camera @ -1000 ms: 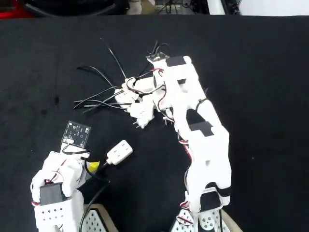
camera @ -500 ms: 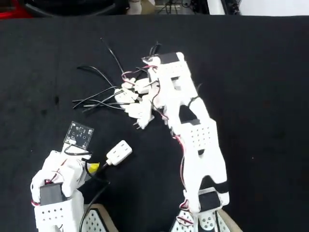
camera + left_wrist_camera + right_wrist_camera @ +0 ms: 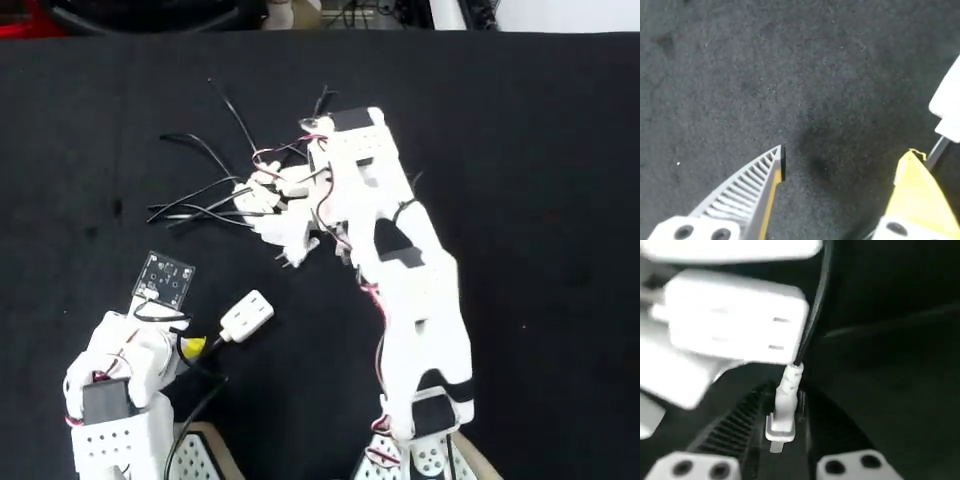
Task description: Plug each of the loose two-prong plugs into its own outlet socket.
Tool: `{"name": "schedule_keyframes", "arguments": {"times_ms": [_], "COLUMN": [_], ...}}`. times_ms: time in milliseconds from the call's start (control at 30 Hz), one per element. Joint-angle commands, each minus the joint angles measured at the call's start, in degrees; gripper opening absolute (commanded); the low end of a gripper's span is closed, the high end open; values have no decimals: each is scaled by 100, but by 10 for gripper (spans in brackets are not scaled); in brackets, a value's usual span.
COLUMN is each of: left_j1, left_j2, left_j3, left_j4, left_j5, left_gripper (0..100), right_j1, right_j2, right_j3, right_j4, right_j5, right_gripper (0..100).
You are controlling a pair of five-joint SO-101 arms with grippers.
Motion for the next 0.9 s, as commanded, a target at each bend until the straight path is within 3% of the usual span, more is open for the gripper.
{"name": "schedule_keyframes", "arguments": {"times_ms": [0, 433, 600, 700, 867], "left_j1": [84, 84, 84, 57, 224], "left_j2": [-18, -18, -18, -18, -18], "left_j3": [-13, 48, 4, -400, -673], "left_j4": [-18, -176, -202, -431, -1899], "left_j5": [-35, -18, 9, 809, 2251], "left_gripper": [350, 350, 350, 349, 349], "right_j1": [-457, -686, -1310, -1908, -2655], "right_j2": [-1305, -5569, -6774, -7213, -7732], "right_j3": [760, 4532, 5692, 6448, 7345], "right_j4": [-105, -2365, -3059, -3349, -4281], "right_j5": [-26, -299, -316, -316, -308], "right_gripper": [11, 11, 11, 12, 12]}}
